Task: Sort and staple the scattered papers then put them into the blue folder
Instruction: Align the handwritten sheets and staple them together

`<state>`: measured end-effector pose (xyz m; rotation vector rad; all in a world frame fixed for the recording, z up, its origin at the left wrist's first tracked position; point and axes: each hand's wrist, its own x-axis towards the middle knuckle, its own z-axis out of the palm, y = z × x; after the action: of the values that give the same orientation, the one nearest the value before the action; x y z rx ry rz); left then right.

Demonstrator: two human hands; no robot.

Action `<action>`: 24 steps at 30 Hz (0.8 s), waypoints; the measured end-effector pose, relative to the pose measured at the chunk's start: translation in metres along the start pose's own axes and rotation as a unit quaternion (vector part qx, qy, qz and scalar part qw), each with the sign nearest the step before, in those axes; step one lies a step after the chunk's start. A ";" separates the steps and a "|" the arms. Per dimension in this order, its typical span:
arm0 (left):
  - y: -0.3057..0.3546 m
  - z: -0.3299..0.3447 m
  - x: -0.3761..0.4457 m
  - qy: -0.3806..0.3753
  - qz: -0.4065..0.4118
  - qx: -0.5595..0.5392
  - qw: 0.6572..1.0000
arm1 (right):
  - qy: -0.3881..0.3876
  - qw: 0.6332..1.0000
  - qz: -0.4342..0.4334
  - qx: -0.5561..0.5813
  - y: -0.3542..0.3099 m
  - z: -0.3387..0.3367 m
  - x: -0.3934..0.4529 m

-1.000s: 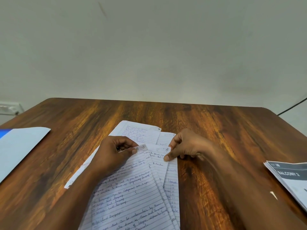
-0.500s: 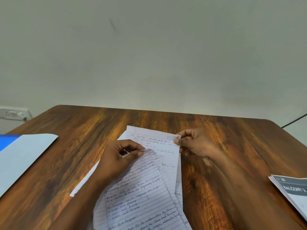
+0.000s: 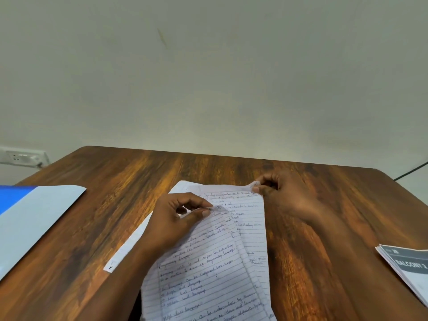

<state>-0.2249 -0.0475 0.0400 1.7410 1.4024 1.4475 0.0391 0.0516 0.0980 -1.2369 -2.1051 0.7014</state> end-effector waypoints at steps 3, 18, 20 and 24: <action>0.000 0.002 0.000 -0.003 -0.002 0.000 1.000 | -0.042 0.999 -0.001 0.005 -0.002 0.000 -0.001; -0.013 -0.001 0.000 0.061 -0.043 0.041 0.996 | -0.040 0.964 0.103 0.241 -0.022 0.070 -0.012; -0.014 -0.002 0.000 0.076 -0.047 0.038 0.995 | -0.007 0.962 0.096 0.256 -0.024 0.074 -0.013; -0.012 -0.001 0.000 0.109 -0.050 0.033 0.992 | 0.008 0.970 0.063 0.234 -0.023 0.076 -0.012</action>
<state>-0.2309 -0.0435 0.0301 1.5649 1.6405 1.5907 -0.0238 0.0206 0.0588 -1.1055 -1.7172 1.1611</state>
